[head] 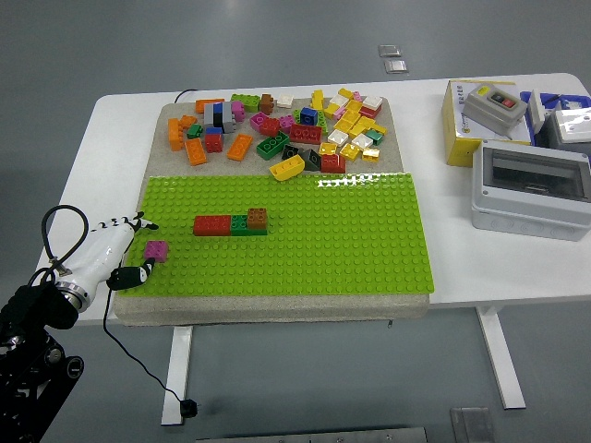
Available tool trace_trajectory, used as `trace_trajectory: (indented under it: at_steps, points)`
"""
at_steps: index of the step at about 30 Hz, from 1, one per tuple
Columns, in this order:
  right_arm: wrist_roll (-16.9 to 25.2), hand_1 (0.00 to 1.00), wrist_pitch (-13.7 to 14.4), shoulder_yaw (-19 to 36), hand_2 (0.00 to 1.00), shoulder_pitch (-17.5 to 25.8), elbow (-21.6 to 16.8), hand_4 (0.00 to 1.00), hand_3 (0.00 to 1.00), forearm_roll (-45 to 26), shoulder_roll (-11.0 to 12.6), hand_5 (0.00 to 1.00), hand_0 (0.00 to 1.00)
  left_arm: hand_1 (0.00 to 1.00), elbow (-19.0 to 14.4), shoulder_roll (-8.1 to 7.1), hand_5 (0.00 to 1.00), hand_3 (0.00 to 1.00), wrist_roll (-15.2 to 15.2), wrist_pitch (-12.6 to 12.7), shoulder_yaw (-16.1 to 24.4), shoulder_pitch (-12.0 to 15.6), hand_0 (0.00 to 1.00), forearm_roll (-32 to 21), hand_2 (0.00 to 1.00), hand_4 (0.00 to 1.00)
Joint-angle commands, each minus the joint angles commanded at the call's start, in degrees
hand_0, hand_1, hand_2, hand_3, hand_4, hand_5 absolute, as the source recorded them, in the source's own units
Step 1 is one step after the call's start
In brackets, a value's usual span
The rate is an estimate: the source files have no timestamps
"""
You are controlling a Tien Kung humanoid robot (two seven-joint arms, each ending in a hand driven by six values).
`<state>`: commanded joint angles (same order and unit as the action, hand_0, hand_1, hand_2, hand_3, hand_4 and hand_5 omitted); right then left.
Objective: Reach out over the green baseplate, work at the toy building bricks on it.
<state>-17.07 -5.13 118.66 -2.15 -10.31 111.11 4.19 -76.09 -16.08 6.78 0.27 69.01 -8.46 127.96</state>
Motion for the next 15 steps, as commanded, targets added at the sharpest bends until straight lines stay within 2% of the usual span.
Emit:
trace_trajectory:
  at_steps: [15]
  points:
    - [0.07,0.612,0.11,-0.57,0.58,-0.13,0.0,0.367,0.692,-0.76,0.15,0.893,0.697,0.963,0.04,0.33,0.128,0.781,0.28,-0.56,0.91,-0.35,0.998,0.03,0.998,0.6]
